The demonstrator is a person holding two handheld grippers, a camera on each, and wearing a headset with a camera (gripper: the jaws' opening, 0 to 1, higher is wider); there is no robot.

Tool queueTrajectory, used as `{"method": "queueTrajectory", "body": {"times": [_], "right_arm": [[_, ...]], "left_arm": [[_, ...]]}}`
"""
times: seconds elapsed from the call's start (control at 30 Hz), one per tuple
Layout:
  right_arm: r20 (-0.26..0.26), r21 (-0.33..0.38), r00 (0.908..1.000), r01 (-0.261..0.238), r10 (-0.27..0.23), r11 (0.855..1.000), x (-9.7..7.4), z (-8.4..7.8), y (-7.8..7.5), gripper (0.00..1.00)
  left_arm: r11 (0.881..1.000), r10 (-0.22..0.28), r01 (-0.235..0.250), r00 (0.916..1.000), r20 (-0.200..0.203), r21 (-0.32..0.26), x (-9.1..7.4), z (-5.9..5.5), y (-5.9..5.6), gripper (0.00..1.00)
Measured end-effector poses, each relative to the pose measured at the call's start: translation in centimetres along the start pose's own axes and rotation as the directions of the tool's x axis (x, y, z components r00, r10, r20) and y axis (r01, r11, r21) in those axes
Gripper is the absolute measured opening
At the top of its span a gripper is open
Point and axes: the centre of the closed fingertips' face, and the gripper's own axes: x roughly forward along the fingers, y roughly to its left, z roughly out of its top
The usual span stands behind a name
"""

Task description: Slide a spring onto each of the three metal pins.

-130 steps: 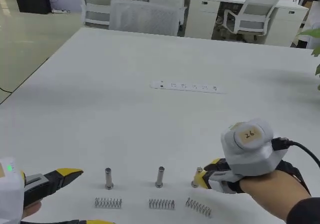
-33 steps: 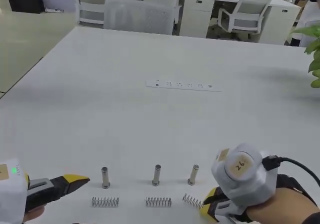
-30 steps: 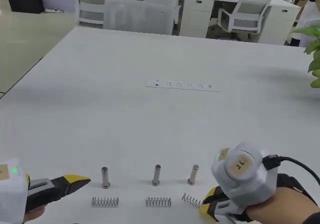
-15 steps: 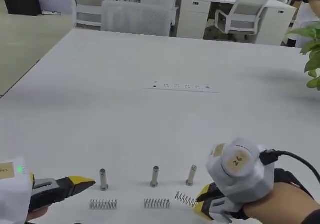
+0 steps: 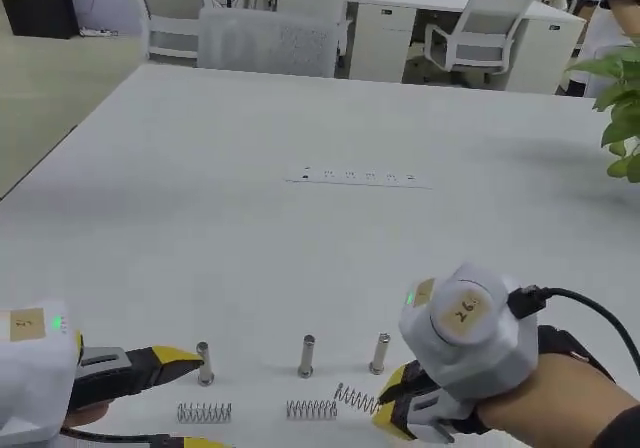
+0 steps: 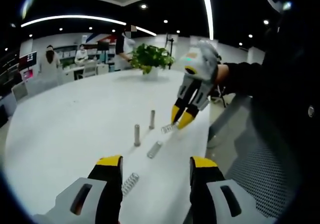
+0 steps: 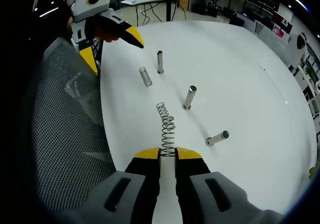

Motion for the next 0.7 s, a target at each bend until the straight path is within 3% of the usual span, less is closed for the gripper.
{"method": "queueTrajectory", "body": {"times": [0.7], "right_arm": [[0.012, -0.115, 0.9995, -0.029, 0.03, 0.993, -0.8, 3.4, 1.0, 0.07]], "left_arm": [[0.997, -0.07, 0.069, 0.9976, 0.006, 0.044, 1.6, 1.7, -0.4, 0.4]]}}
